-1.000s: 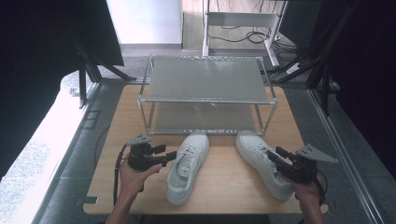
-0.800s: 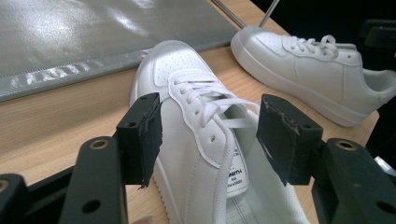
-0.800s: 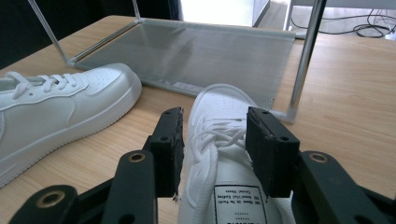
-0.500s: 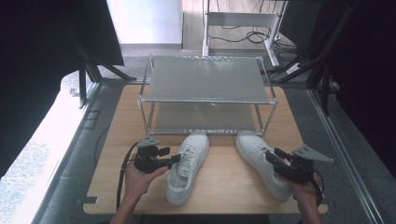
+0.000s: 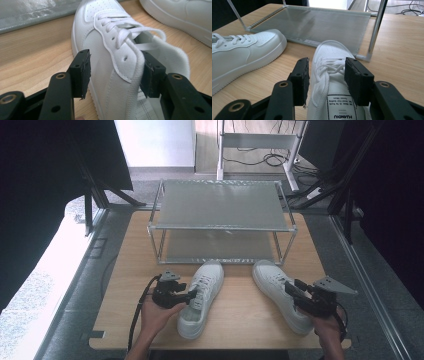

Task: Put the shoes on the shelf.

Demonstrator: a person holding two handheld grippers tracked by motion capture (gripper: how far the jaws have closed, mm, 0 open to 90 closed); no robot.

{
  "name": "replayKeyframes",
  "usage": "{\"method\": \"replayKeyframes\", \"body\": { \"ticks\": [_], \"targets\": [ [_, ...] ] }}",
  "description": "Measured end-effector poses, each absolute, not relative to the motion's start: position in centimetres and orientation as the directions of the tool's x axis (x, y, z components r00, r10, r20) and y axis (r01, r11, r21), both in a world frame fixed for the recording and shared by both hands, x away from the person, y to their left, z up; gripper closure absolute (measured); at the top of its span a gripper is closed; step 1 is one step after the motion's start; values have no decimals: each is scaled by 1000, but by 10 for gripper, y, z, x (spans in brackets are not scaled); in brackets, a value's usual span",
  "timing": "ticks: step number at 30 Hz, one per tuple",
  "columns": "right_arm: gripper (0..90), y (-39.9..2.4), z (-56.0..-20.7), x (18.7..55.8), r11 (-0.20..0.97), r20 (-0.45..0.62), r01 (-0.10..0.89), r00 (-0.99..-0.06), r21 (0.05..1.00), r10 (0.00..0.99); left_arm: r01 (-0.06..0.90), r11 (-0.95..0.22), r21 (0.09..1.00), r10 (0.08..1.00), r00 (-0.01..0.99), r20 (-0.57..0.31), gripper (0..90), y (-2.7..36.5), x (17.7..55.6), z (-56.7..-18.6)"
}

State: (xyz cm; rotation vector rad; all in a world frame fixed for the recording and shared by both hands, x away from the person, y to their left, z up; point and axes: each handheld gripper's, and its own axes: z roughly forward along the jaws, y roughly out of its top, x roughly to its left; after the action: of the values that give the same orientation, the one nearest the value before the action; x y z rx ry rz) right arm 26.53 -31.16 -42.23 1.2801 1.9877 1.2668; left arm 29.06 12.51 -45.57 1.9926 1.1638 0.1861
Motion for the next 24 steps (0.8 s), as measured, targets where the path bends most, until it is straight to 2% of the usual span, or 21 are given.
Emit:
{"method": "replayKeyframes", "body": {
  "ticks": [15,20,24],
  "targets": [
    [511,-329,-414,264,131,103,462,-447,877,889,679,-262,686,805,546,-233,583,116,294,-466],
    [498,-346,-412,265,140,110,503,-436,853,893,679,-262,686,815,536,-220,609,114,295,-465],
    [497,-350,-419,270,196,86,539,-453,819,888,681,-263,683,821,530,-213,634,114,295,-465]
  ]
}}
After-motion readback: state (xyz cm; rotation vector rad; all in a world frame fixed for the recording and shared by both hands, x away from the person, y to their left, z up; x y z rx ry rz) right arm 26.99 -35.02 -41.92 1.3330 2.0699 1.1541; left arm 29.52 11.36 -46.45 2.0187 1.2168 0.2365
